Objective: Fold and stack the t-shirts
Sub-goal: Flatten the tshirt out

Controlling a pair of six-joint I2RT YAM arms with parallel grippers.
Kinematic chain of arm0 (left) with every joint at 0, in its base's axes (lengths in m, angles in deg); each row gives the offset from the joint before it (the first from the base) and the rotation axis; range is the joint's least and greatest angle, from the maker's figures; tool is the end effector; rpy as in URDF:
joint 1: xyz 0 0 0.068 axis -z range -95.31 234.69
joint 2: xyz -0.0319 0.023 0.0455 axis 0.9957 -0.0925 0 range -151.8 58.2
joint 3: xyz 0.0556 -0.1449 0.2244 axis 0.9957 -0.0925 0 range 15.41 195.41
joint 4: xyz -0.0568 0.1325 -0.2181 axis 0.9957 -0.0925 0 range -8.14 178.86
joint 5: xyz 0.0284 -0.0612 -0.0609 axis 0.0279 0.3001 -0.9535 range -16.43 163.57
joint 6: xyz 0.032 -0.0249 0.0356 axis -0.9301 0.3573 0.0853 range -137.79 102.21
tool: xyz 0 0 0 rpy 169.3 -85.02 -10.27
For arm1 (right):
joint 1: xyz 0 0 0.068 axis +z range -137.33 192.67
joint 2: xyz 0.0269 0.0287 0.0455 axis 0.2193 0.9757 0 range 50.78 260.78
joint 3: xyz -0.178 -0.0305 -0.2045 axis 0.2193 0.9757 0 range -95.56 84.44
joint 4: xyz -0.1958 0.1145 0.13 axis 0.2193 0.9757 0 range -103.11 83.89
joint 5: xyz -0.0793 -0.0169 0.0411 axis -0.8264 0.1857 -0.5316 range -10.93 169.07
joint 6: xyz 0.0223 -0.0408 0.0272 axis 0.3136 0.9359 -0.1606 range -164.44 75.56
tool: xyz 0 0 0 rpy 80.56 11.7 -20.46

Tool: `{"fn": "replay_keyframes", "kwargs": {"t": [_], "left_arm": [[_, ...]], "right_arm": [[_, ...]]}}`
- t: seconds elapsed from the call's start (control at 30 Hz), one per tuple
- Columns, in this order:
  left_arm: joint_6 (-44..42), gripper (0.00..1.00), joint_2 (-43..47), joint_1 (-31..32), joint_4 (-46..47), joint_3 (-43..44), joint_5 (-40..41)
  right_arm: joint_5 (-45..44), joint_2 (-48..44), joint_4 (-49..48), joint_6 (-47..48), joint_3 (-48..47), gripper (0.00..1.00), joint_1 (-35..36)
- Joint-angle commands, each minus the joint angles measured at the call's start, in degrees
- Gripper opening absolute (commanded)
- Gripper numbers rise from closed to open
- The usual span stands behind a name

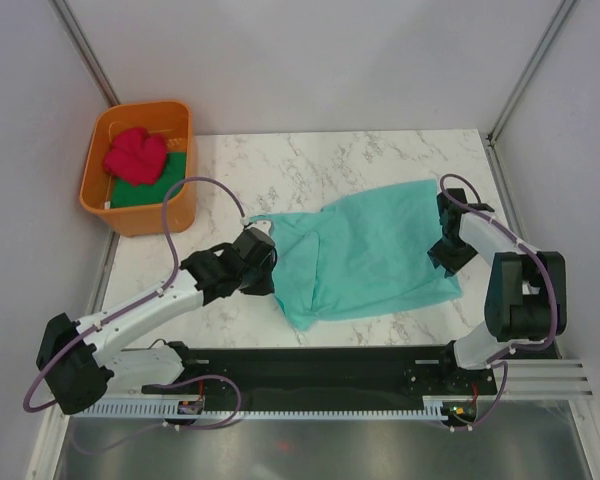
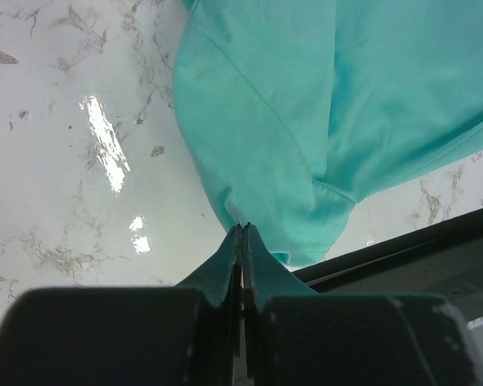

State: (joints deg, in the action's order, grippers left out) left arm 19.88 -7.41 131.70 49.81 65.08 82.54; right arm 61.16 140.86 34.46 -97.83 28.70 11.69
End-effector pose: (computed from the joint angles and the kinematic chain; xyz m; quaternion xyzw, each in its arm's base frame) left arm 0.1579 -0.1612 0.2550 0.0539 0.9495 -0.1470 0.2720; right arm 0.2715 -0.0156 0.1821 0.4599 0.8715 -0.1086 0.1311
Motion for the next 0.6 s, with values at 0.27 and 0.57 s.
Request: {"fn": "replay_keyframes", "kwargs": {"t": [0.27,0.57], "left_arm": [[1.3,0.02,2.1,0.2,0.6,-1.1,1.1],[2.1,0.02,1.9,0.3,0.7,-1.2,1.2]], "right_arm": [[-3.6,3.1,3.8,-2.5,-1.4,0.46,0.5],[-3.9,3.8,0.0,-2.8,0.7,0.41,0.5]]}}
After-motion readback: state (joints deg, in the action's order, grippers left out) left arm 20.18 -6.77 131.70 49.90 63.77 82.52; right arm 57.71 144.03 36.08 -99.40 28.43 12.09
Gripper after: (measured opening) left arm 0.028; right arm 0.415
